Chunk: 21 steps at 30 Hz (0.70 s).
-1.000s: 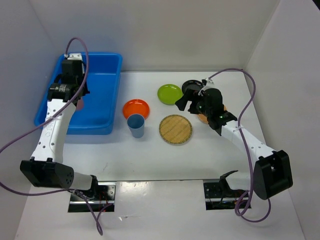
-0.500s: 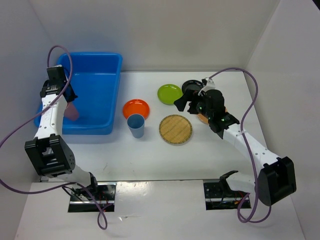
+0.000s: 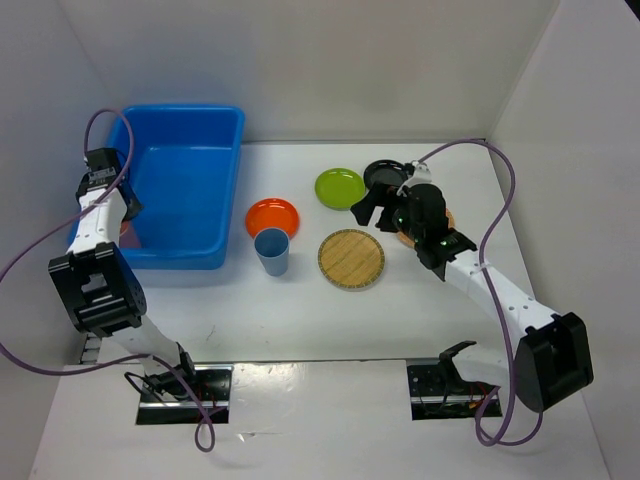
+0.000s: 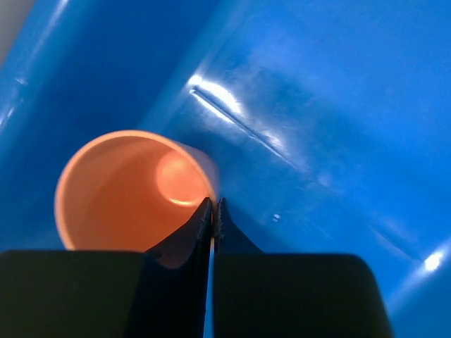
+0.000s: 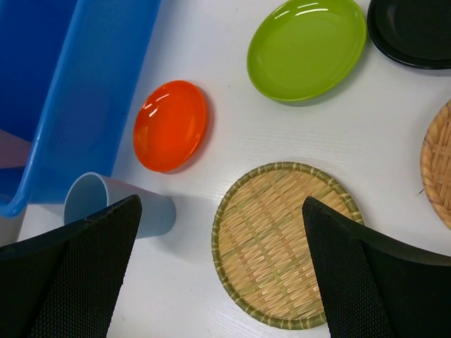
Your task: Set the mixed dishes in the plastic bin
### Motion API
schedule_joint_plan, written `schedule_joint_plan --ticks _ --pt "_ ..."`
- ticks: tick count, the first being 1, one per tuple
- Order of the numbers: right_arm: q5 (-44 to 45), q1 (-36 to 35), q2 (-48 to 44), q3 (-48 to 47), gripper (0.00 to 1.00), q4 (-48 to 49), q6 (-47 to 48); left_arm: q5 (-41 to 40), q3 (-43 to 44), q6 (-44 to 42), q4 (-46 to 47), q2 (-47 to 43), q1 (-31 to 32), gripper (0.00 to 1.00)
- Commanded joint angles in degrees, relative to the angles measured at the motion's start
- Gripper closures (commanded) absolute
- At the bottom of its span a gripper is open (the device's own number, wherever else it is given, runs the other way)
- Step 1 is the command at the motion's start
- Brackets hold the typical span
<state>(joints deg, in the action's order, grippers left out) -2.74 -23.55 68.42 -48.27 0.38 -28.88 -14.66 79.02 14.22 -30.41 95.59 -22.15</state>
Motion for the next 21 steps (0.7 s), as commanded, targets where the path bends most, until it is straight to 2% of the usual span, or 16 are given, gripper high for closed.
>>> schedule_joint_plan --ticks 1,5,9,11,19,20,21 --pt "2.5 -0.6 -1.2 0.8 0.01 3.1 -1.1 -2.0 -0.5 1.5 2.6 1.3 -1.7 1.00" --pt "13.4 -0.6 0.0 0.8 0.01 -0.9 -5.2 -2.6 -0.5 2.0 3.2 1.4 -2.8 1.00" --pt "14.2 0.8 -1.1 2.8 0.01 -1.4 -7.1 -2.6 -1.1 2.0 3.2 1.9 -3.3 1.00" --pt "14.2 1.4 -1.1 2.8 0.01 -1.4 -7.1 -2.6 -1.6 2.0 3.7 1.9 -3.3 0.95" --pt "1.7 2.0 0.2 2.0 0.01 0.4 -2.1 2.1 1.0 2.0 3.2 0.9 -3.3 0.67" --pt "1.7 2.0 0.8 0.9 0.01 0.4 -1.5 2.9 1.0 1.4 3.2 0.3 -3.3 0.51" --pt "0.9 2.0 2.1 0.9 0.01 0.4 -1.0 3.5 1.8 1.4 2.6 -1.1 -2.6 0.41"
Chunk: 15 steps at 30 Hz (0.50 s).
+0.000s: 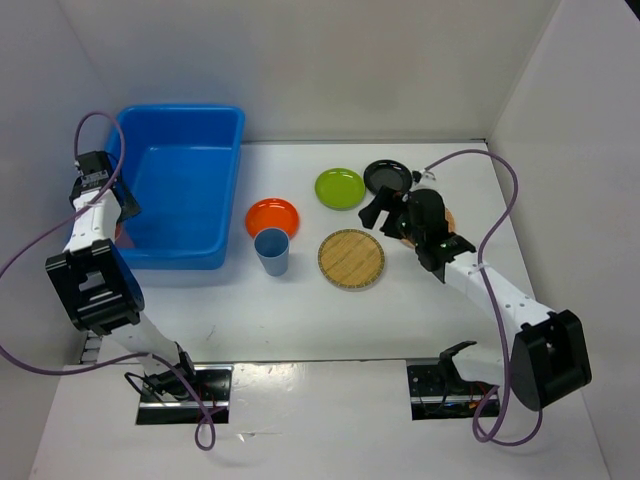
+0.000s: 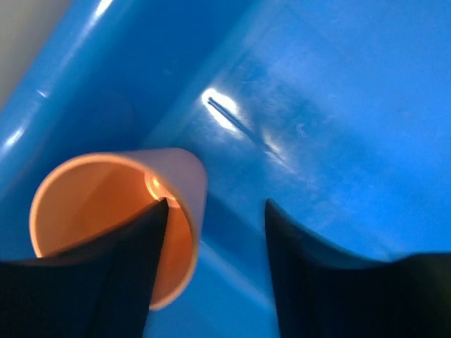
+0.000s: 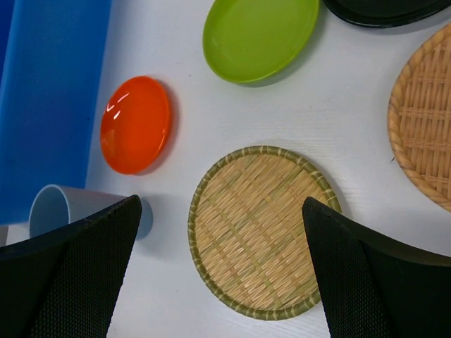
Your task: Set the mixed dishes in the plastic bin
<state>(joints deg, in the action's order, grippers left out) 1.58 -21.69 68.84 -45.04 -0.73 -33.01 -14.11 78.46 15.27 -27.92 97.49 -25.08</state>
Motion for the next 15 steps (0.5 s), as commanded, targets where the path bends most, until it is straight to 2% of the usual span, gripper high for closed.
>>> schedule_joint_plan --ticks 1,3,6,9,10,11,12,13,15 --pt "-4.0 0.2 2.3 -3.2 0.01 1.5 3.1 3.6 3.2 -0.2 0.1 -3.8 0.8 0.33" --pt "-5.7 0.2 3.9 -3.9 0.01 1.5 3.7 3.6 4.2 -0.8 -0.5 -5.1 2.6 0.22" --pt "-8.3 0.2 4.6 -5.2 0.06 2.7 3.7 2.6 5.7 -0.8 -1.0 -9.4 4.2 0.16" --pt "-8.3 0.2 5.2 -6.3 0.47 3.3 3.7 2.6 8.7 -1.8 -2.4 -12.7 6.4 0.14" --pt "-8.3 0.2 4.6 -7.0 0.76 3.3 3.7 4.3 9.3 -1.8 -2.4 -13.5 7.1 0.13" --pt "-7.5 0.2 4.6 -7.8 0.85 3.3 3.1 5.4 9.3 -3.3 -2.4 -14.5 7.9 0.13" --pt "-7.5 0.2 4.6 -7.8 0.89 3.3 3.1 7.1 9.3 -4.3 -3.0 -16.4 9.9 0.13" --pt "-6.7 0.2 4.0 -8.3 0.82 2.8 3.1 11.0 9.3 -5.2 -3.0 -17.3 10.9 0.11" --pt "-5.0 0.2 4.0 -8.9 0.48 2.0 3.1 15.7 9.3 -8.2 -4.4 -19.3 13.3 0.10"
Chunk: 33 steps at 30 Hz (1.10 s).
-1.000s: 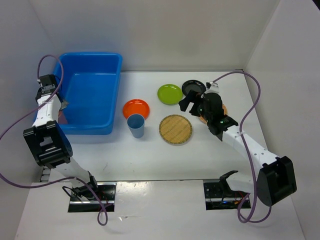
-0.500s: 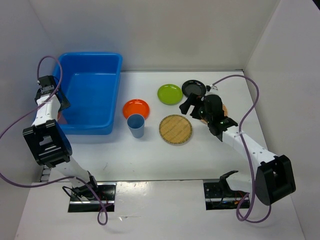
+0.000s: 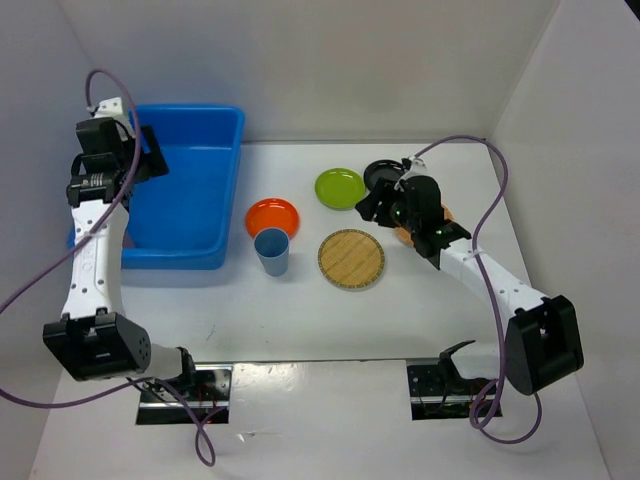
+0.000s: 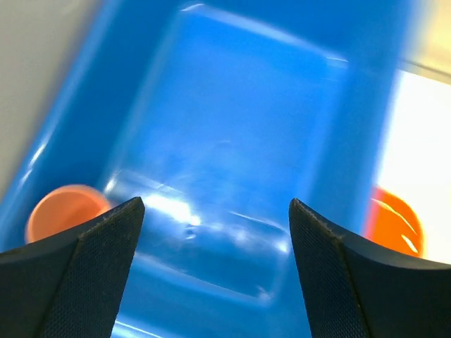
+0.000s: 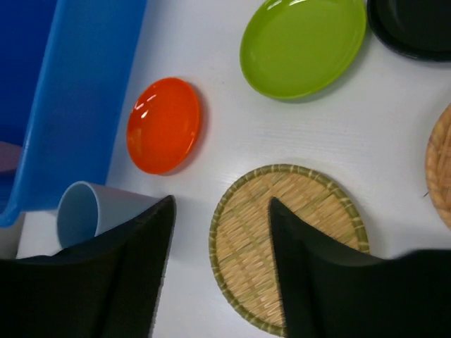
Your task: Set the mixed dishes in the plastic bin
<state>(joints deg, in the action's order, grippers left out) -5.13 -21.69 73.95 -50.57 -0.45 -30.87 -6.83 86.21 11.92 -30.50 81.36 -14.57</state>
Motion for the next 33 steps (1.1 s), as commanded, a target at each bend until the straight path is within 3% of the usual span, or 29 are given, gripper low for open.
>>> schedule_joint_plan --ticks 1,2,5,17,33 --pt "2.3 0.2 -1.7 -4.1 0.36 0.8 1.0 11.3 1.5 -5.9 -1.8 -3.1 5.4 0.10" --pt "3.2 0.2 -1.7 -4.1 0.16 0.2 1.0 16.2 0.7 -6.7 -2.6 -3.7 6.9 0.09" --pt "6.5 0.2 -1.7 -4.1 0.01 -1.2 0.4 22.4 -0.4 -8.0 -3.2 -3.7 13.8 0.09" --pt "15.9 2.0 -4.9 -1.9 0.01 -4.1 -4.1 17.2 -5.6 -11.2 -3.3 1.9 39.4 0.09" --pt "18.8 4.9 -6.5 1.3 0.01 -6.0 -5.6 4.3 -7.2 -8.1 -7.9 11.6 49.1 0.14"
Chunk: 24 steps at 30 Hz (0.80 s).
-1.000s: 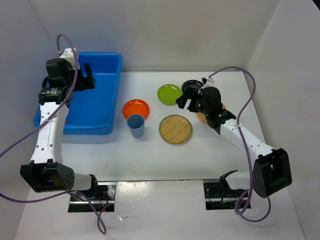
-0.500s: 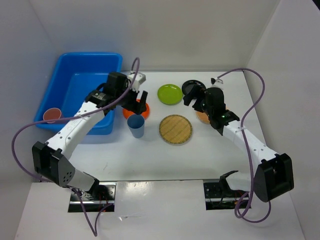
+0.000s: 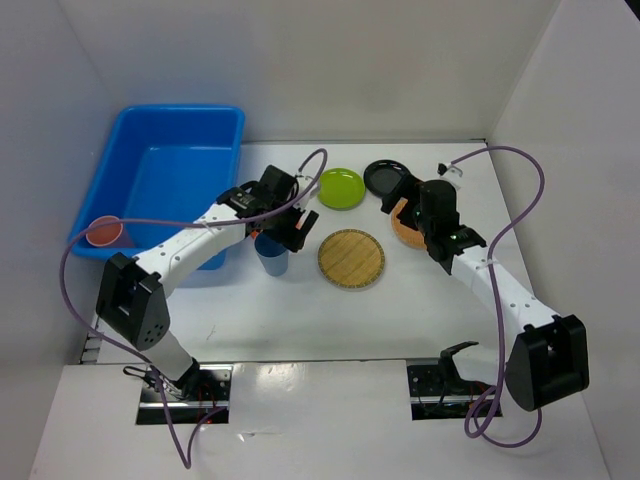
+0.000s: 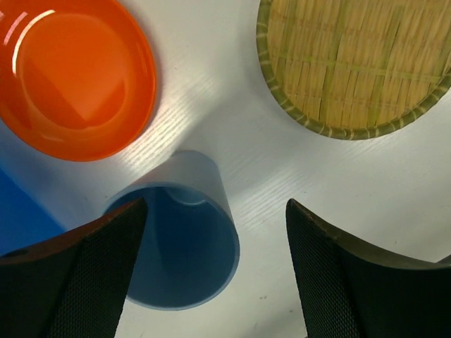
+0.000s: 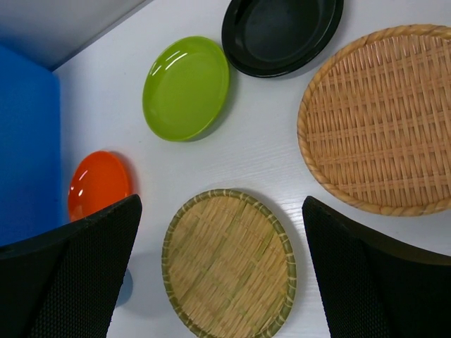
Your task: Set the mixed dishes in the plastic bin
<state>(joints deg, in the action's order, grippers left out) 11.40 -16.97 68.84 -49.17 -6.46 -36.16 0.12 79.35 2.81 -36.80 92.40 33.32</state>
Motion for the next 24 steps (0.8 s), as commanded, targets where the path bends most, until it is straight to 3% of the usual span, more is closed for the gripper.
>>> schedule_joint_plan --ticks 1,8,16,17,19,22,24 --pt "2.3 0.2 -1.4 -0.1 0.01 0.0 -0.3 -2.7 -0.3 1.1 -1.6 0.6 1.2 0.14" --pt "2.3 0.7 1.1 -0.7 0.01 0.6 -0.3 -1.3 -2.2 2.2 -2.1 1.1 1.7 0.24" --pt "2.2 1.2 3.9 -1.3 0.01 0.6 -0.3 -2.0 -2.2 2.7 -3.2 5.6 1.7 0.59" --pt "2.2 1.2 3.9 -1.3 0.01 0.6 -0.3 -2.0 -2.2 2.7 -3.2 5.6 1.7 0.71" --pt "2.2 1.2 4.6 -1.3 0.01 0.6 -0.3 -2.5 -1.7 2.7 -3.2 5.6 1.7 0.85" --pt "2.2 1.2 4.6 -1.3 0.01 0.6 -0.3 -4.8 0.6 3.8 -3.7 4.9 1.7 0.98" --pt "2.2 1.2 4.6 -1.3 0.01 0.6 -0.3 -6.0 2.4 4.5 -5.4 3.3 1.7 1.00"
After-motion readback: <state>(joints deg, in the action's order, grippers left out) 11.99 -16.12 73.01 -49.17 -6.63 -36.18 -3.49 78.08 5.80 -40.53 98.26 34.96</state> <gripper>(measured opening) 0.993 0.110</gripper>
